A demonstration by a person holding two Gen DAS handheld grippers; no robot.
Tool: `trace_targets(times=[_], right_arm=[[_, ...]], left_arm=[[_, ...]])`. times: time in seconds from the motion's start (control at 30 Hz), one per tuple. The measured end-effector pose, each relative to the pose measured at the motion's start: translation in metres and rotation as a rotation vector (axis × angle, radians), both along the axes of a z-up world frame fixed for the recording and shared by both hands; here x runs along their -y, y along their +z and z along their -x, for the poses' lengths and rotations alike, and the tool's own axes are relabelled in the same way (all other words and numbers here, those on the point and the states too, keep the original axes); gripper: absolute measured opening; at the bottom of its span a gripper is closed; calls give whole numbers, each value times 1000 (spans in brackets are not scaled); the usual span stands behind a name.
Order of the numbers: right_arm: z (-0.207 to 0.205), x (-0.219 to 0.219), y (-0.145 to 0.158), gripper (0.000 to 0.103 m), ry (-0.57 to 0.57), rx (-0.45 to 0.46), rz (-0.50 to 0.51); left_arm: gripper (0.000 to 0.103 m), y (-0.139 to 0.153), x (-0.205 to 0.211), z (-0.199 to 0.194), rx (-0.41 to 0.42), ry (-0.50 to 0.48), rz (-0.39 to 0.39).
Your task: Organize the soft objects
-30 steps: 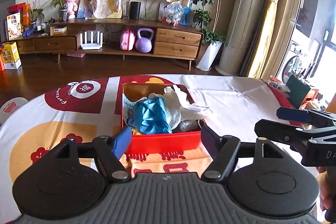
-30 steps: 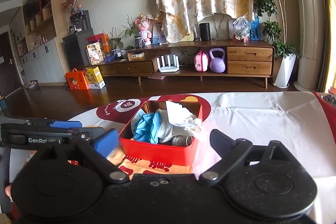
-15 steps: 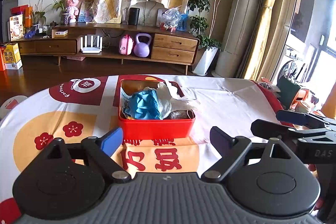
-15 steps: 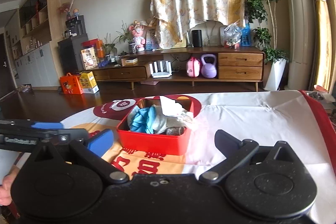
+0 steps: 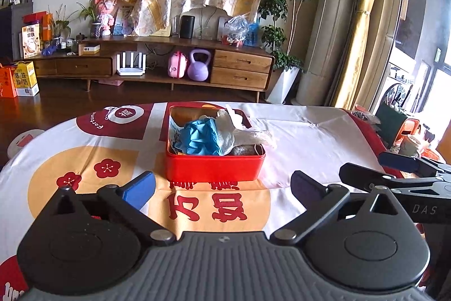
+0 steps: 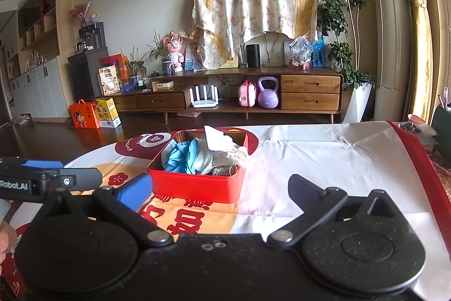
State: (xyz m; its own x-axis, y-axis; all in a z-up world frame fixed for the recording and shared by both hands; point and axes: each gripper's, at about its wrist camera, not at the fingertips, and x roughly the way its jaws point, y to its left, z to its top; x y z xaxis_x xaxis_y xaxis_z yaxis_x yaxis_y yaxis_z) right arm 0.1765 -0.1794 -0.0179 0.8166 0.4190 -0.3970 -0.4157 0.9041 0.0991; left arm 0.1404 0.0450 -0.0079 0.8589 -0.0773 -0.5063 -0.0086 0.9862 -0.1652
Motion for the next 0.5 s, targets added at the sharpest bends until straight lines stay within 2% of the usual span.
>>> trace_targets(times=[0.5], right_arm=[[4, -1, 1, 103, 12, 4, -14]], left_arm=[[103, 2, 6, 6, 15, -6, -22]])
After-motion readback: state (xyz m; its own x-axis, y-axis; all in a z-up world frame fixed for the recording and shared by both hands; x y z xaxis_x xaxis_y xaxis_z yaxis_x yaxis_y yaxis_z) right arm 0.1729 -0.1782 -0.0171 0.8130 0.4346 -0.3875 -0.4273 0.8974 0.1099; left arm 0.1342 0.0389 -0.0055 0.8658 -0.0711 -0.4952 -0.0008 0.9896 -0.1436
